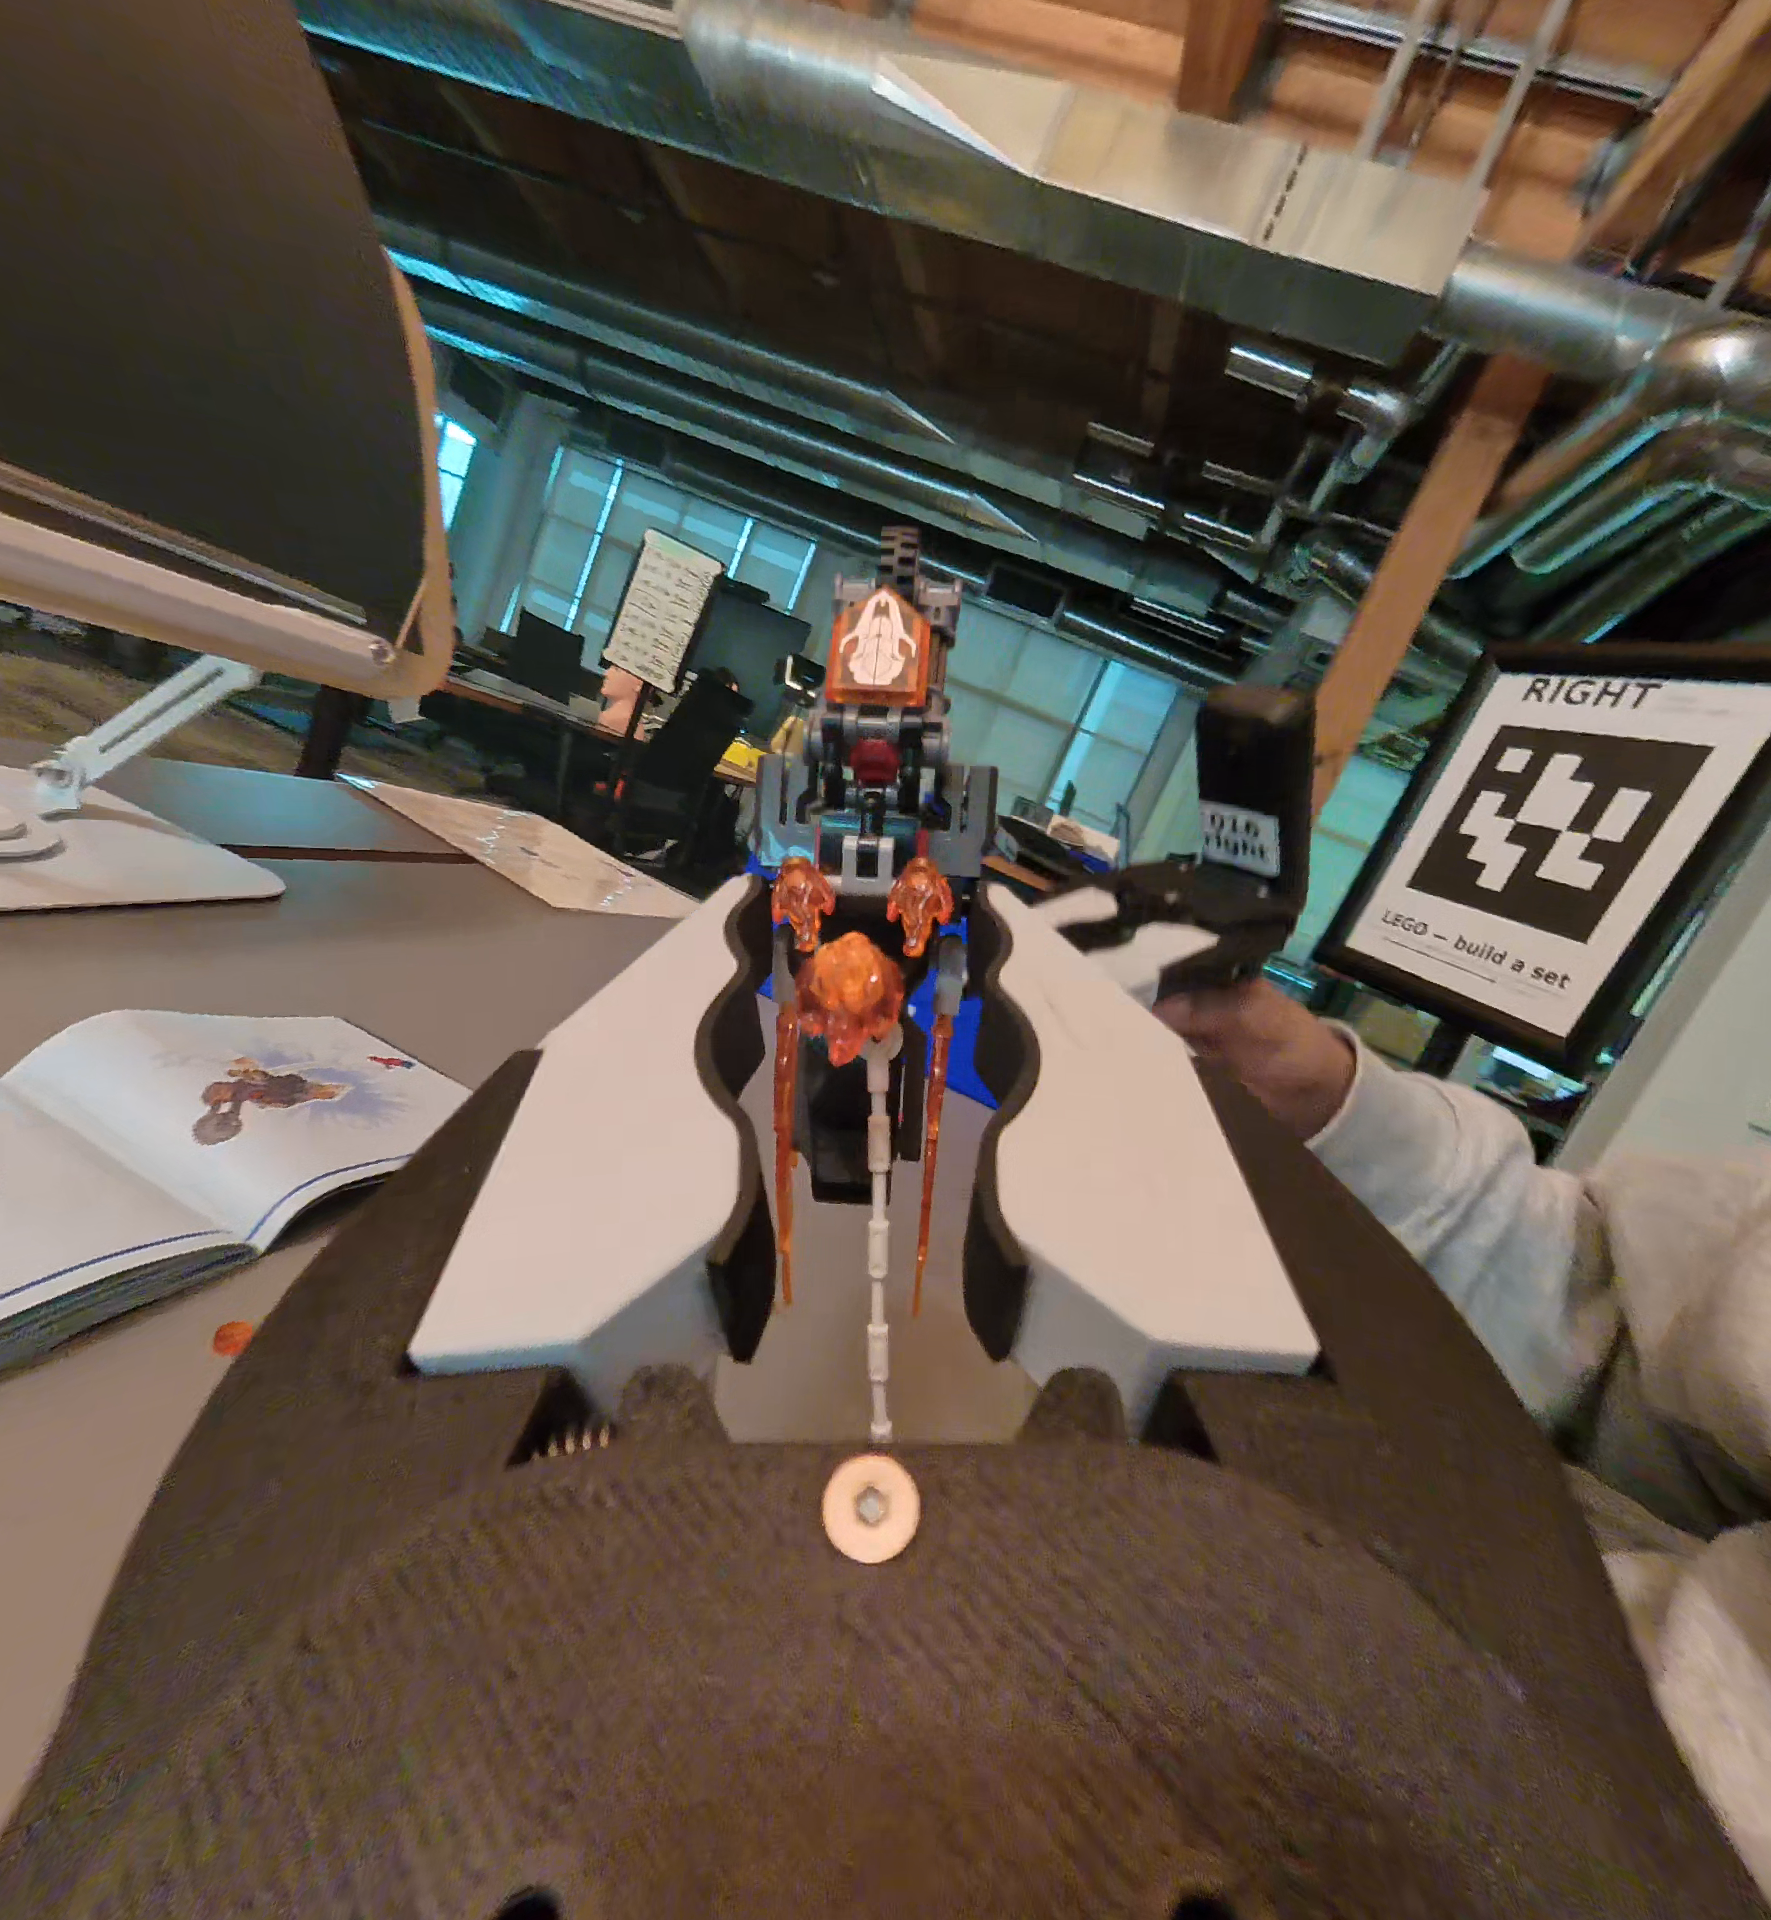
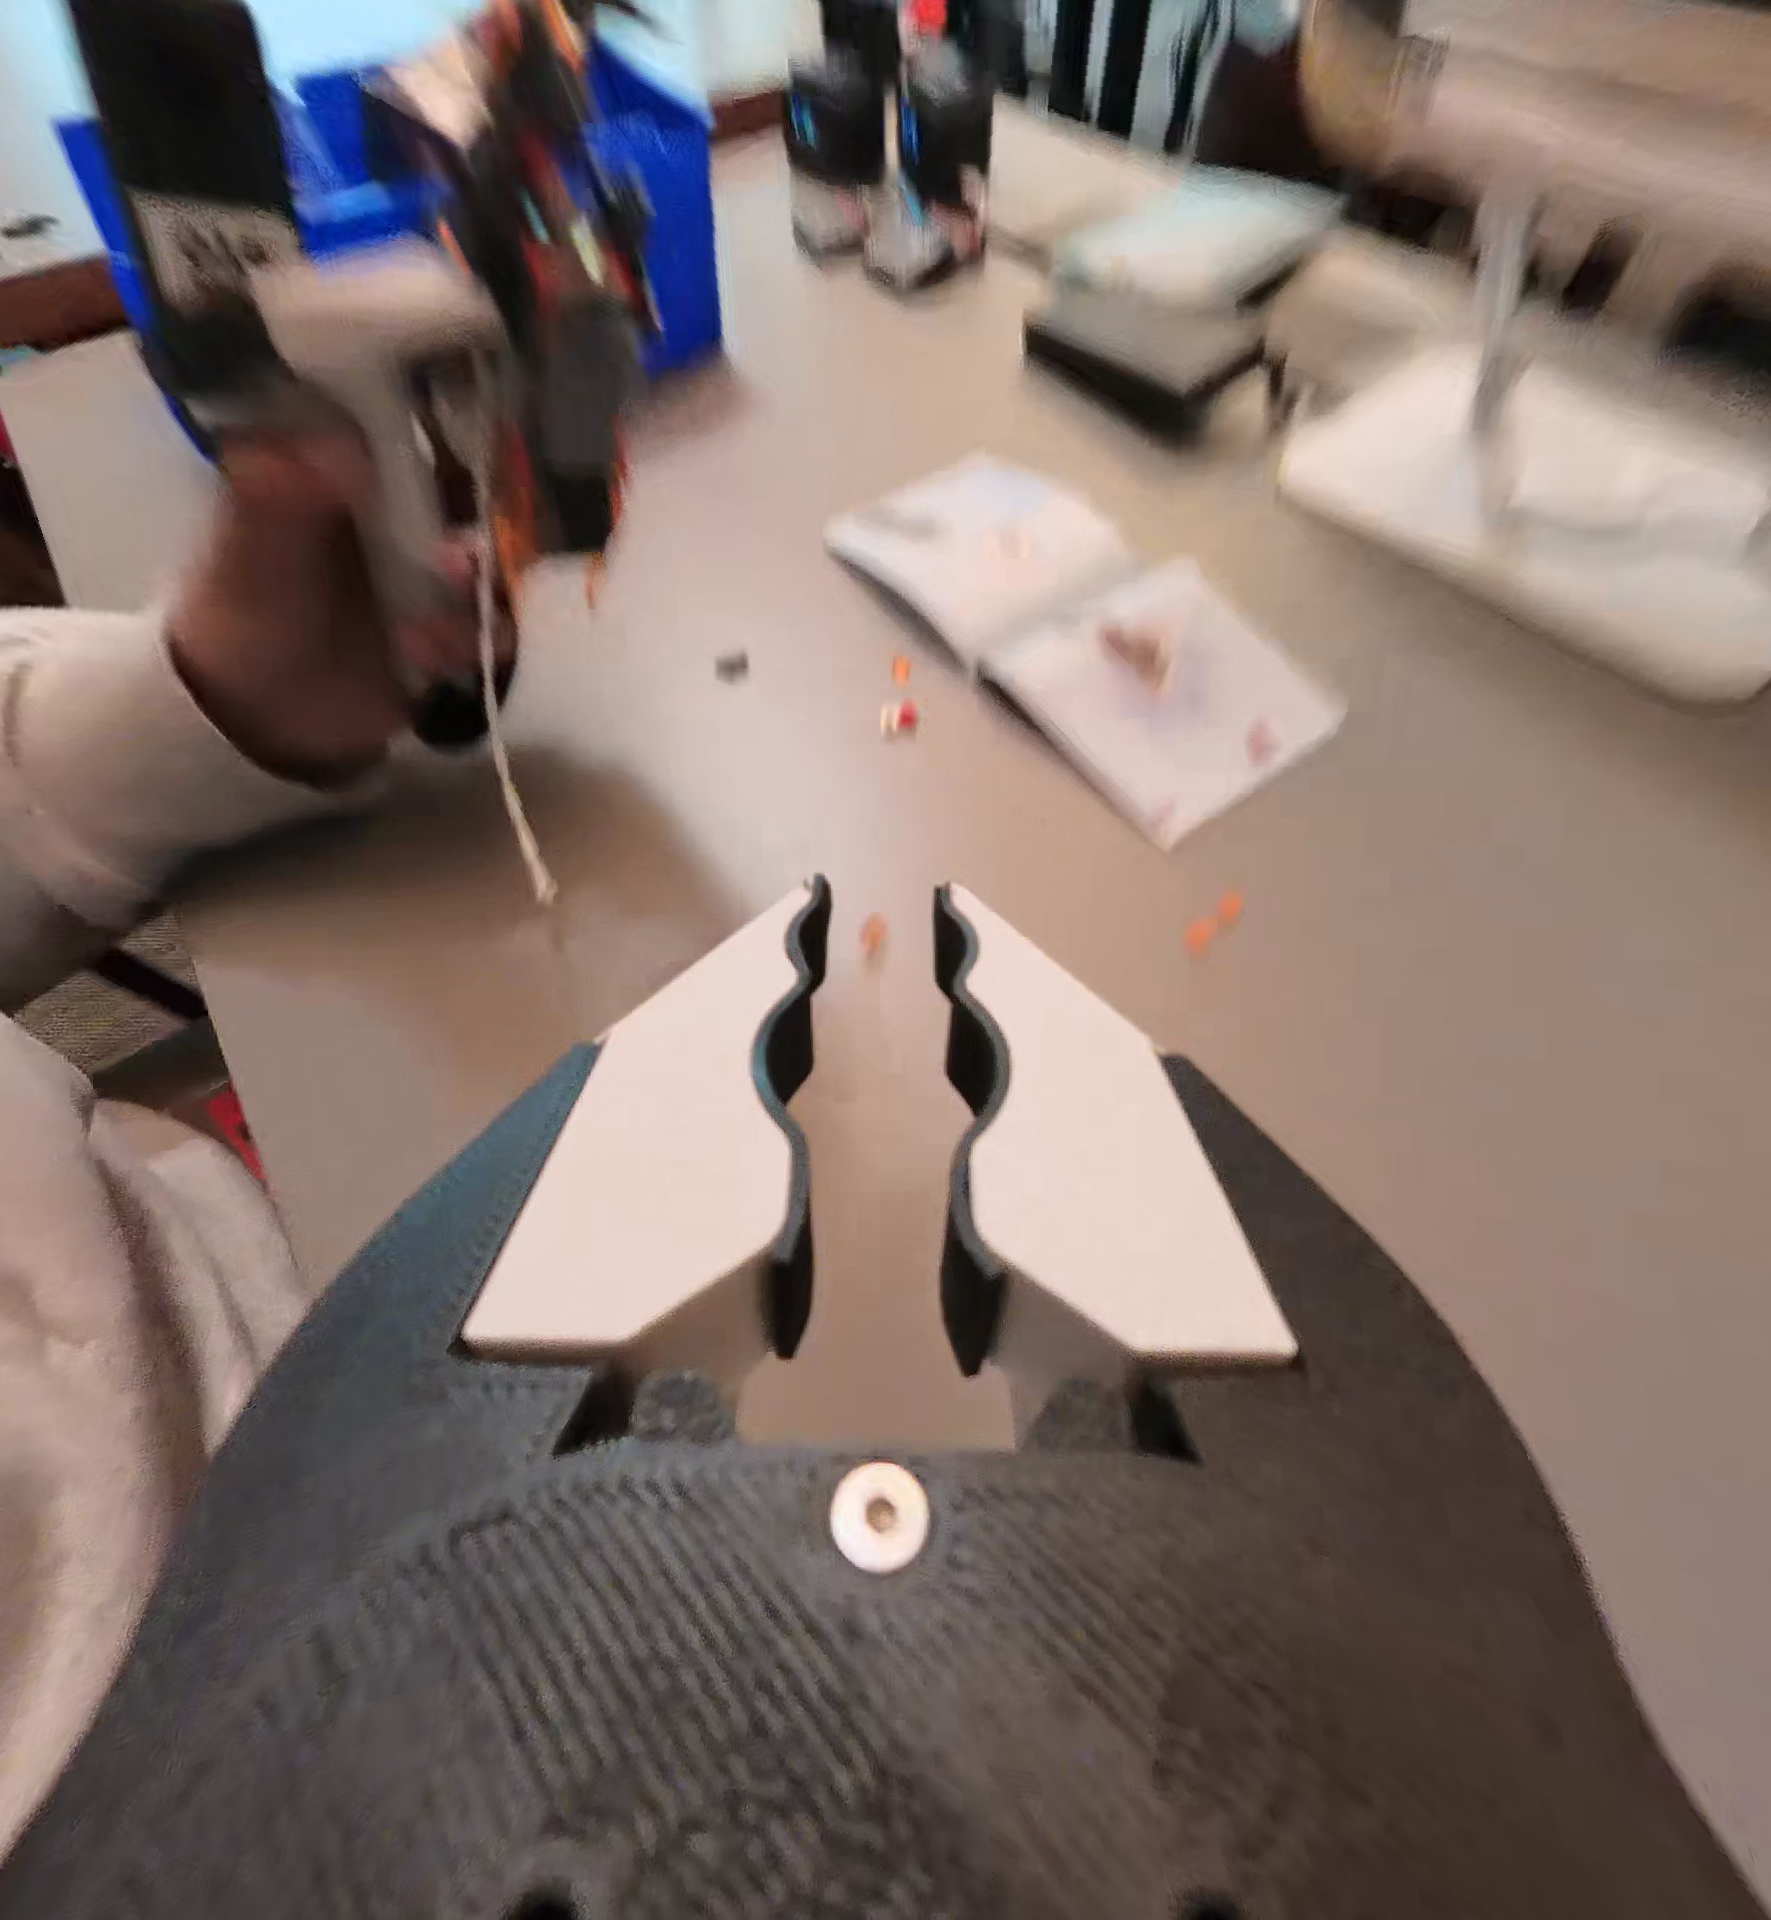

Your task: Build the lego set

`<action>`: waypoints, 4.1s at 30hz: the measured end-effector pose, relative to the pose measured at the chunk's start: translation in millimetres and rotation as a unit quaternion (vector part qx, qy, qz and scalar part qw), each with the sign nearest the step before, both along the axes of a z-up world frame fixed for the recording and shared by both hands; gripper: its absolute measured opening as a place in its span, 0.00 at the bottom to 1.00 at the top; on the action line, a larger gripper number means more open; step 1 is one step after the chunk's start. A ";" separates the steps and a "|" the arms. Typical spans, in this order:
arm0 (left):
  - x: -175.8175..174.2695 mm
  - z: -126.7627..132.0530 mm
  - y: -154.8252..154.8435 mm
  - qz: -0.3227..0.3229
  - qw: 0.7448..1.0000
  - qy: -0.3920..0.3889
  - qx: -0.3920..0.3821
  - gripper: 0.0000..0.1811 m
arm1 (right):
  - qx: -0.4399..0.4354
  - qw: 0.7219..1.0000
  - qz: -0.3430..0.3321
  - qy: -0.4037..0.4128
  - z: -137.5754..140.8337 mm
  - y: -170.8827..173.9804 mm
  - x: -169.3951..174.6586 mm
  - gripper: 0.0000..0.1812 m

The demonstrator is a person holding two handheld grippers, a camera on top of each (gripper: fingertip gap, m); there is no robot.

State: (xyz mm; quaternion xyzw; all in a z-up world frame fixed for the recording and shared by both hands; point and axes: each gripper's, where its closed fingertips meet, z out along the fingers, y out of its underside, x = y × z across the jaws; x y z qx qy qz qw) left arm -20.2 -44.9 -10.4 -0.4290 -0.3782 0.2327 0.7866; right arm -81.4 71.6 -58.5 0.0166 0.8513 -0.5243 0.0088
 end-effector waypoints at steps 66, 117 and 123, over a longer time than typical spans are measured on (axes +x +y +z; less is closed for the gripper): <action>7.0 -11.1 49.2 -0.052 0.985 0.015 -0.162 0.19 | 0.035 0.962 0.156 0.220 54.5 -68.1 79.5 0.02; -7.9 -17.6 19.2 0.025 0.992 -0.026 -0.125 0.19 | 0.074 0.977 -0.196 -0.041 -98.3 111.1 -82.3 0.09; -8.6 -19.1 22.2 0.024 0.990 -0.028 -0.135 0.19 | 0.124 0.976 -0.180 -0.020 -112.8 104.5 -85.0 0.05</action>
